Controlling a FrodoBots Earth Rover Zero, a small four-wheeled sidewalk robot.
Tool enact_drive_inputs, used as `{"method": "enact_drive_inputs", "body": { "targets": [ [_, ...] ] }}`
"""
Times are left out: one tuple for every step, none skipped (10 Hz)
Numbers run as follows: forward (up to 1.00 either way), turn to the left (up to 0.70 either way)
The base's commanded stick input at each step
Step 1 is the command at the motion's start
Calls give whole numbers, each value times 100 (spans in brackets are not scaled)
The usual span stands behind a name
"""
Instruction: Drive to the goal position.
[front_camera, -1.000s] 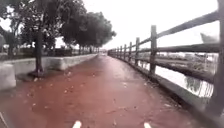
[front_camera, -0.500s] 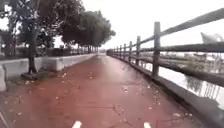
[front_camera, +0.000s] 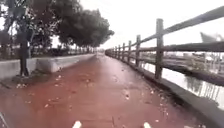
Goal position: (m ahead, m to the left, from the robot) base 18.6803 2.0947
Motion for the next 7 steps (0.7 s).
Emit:
{"method": "enact_drive_inputs", "body": {
  "targets": [
    [50,0],
    [50,0],
    [50,0],
    [50,0],
    [50,0],
    [50,0],
    [50,0]
  ]
}}
